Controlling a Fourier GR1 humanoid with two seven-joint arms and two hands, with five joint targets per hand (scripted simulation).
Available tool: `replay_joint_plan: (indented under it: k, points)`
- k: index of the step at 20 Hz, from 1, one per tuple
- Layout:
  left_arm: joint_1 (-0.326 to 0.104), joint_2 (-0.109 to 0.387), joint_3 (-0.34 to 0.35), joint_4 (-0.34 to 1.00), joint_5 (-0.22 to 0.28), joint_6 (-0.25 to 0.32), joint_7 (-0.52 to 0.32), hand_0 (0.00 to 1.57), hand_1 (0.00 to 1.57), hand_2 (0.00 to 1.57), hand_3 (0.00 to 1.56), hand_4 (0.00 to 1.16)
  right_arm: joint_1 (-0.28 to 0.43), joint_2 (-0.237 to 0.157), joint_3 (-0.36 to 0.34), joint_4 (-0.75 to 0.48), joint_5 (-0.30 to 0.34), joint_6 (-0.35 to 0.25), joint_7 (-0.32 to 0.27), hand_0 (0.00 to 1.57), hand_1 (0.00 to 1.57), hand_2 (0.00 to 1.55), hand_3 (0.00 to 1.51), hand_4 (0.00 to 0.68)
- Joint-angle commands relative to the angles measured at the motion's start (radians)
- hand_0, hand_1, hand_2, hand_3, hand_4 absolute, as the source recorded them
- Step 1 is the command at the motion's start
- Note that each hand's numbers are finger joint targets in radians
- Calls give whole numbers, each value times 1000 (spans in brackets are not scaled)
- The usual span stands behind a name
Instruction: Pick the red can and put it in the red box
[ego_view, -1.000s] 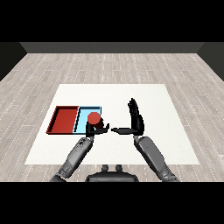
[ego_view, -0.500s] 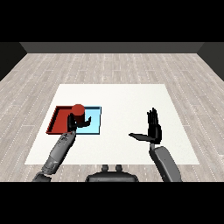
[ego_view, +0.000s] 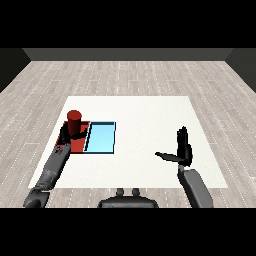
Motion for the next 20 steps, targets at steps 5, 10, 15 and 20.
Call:
replay_joint_plan:
  k: [5,10,15,20]
  points:
    - [-206,-25,75,492,-45,-23,-84,1571,1571,1571,1503,1051,-64,35,-9,86,22,-22,40,0,0,0,0,0]
    - [-240,-47,43,651,-96,17,44,738,738,732,737,812,-72,34,-81,217,-38,65,-59,0,0,0,0,0]
    - [-221,-37,67,745,-91,4,48,828,828,805,494,795,-161,50,-79,273,-9,46,-52,0,0,0,0,0]
    - [-223,-10,136,780,-31,24,98,1285,1285,1170,0,698,-130,82,-59,252,5,30,-74,0,0,0,0,0]
